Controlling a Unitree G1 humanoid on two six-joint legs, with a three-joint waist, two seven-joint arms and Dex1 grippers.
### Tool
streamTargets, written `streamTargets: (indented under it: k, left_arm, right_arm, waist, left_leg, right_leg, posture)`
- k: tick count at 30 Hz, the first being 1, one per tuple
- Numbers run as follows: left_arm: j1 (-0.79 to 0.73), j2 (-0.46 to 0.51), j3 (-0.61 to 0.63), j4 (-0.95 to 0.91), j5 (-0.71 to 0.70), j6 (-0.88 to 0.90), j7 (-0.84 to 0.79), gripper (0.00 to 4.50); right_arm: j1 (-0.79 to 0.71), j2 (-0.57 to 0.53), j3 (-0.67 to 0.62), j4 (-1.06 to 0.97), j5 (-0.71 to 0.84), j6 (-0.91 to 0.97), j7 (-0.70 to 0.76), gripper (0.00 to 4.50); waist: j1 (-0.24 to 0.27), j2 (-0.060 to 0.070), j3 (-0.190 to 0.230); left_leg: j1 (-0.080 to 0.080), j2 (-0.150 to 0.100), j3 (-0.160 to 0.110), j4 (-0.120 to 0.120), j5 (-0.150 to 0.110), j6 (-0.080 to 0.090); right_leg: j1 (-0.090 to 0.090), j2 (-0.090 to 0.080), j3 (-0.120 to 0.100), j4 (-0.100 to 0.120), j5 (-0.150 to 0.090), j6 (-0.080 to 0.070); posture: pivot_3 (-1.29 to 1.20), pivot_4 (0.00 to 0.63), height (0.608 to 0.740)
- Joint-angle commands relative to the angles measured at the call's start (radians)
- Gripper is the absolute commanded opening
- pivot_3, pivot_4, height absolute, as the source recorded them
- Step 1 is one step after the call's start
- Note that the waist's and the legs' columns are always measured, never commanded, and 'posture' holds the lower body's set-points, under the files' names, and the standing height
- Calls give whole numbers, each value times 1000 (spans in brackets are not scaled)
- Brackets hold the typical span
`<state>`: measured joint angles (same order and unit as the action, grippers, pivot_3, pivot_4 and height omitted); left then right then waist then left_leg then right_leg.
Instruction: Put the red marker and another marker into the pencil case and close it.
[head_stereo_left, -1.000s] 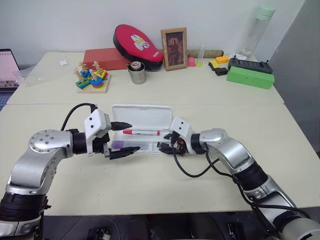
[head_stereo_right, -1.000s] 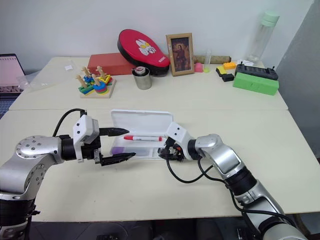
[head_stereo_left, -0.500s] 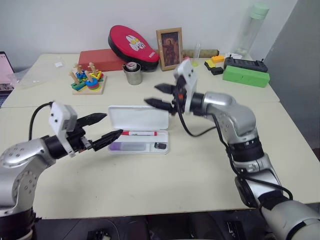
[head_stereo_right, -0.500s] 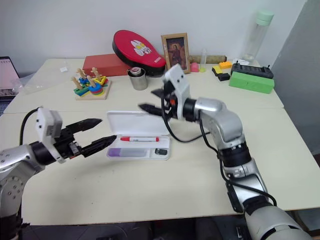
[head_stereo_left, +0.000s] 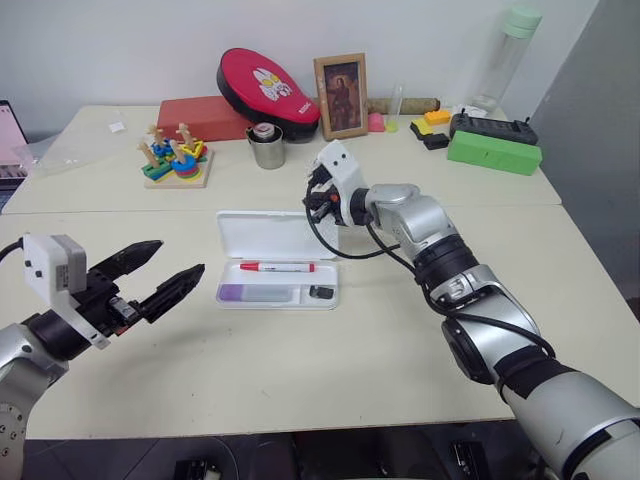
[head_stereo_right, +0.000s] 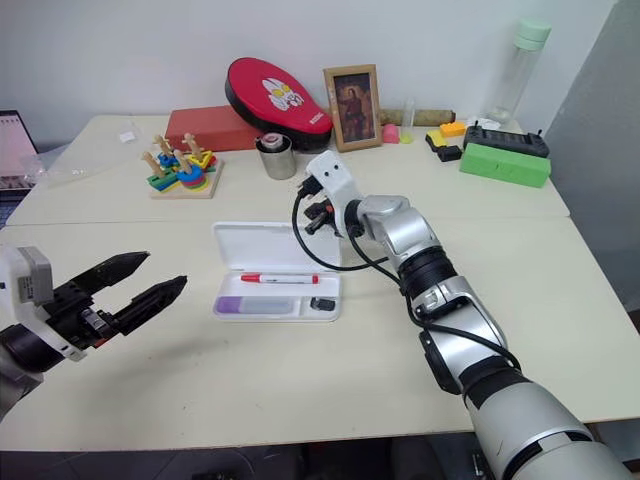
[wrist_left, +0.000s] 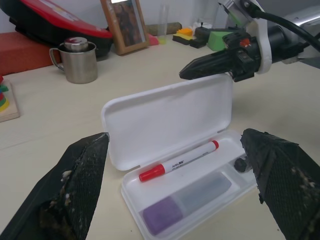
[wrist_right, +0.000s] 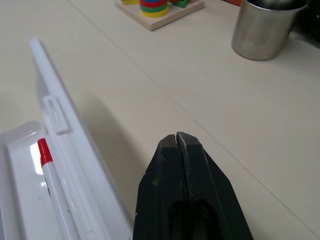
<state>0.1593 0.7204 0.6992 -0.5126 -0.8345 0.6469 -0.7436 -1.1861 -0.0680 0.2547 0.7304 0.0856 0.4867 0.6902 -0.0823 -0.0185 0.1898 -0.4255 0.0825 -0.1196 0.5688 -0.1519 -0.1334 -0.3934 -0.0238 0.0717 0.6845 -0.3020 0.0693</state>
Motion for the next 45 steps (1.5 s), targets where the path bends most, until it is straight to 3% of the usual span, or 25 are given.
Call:
streamTargets:
  k: [1, 10, 19, 23, 29, 31, 35, 36, 45]
  left_arm:
    - [5, 14, 43, -55, -60, 4, 17, 4500]
    - [83, 104, 26, -88, -111, 49, -74, 4500]
    - [105, 148, -21, -73, -80, 39, -138, 4500]
    - [92, 151, -39, -62, -60, 30, -132, 4500]
    - [-52, 121, -94, 24, -27, 68, 33, 4500]
    - [-136, 82, -142, 47, -16, 71, 112, 4500]
    - [-206, 61, -203, 105, 75, 60, 196, 4500]
    - [-216, 61, -212, 123, 99, 51, 210, 4500]
    - [-250, 126, -193, 410, 267, -81, 159, 4500]
  right_arm:
    - [43, -12, 59, -176, -5, 4, 118, 16]
    - [232, -100, 229, -514, -29, -8, 306, 16]
    - [363, -116, 403, -480, -185, -22, 258, 16]
    - [380, -101, 370, -472, -182, -26, 240, 16]
    - [377, -80, 94, -534, -1, -30, 210, 16]
    - [374, -116, 23, -545, 48, -6, 233, 558]
    - [376, -184, -51, -544, 90, 19, 248, 1416]
    - [378, -200, -66, -544, 98, 23, 249, 1805]
    - [431, -369, -190, -593, 155, 84, 247, 3932]
  waist:
    - [0, 0, 0]
    - [-2, 0, 0]
    - [-1, -1, -1]
    - [-2, -1, -2]
    - [1, -1, -1]
    - [15, -1, -1]
    - [26, -3, -2]
    - [26, -2, -1]
    - [24, -2, -1]
  left_leg:
    - [0, 0, 0, 0, 0, 0]
    - [0, 0, 0, -1, 0, 0]
    - [0, 0, 1, -1, 0, 0]
    - [9, 1, 3, -3, 0, 0]
    - [9, 1, 3, -2, 0, 0]
    - [7, 1, 2, -1, 0, 0]
    - [5, 0, 3, -1, 0, -1]
    - [5, 0, 3, -2, 0, -1]
    - [5, 1, 4, -3, 0, -1]
  right_leg:
    - [0, 0, 0, 0, 0, 0]
    - [0, 0, 0, -1, 0, 0]
    - [0, 0, 1, -2, 0, 1]
    - [5, 0, 2, -2, -2, 1]
    - [5, 0, 2, -2, -5, -3]
    - [5, 0, 2, -2, 0, 5]
    - [5, 0, 2, -5, 1, 4]
    - [5, 0, 2, -5, 1, 3]
    - [4, 0, 2, -5, 1, 1]
  posture:
    - [0, 150, 740]
    - [0, 150, 740]
    - [0, 150, 740]
    - [0, 150, 740]
    - [0, 150, 740]
    - [0, 150, 740]
    - [0, 150, 740]
    - [0, 150, 740]
    - [0, 150, 740]
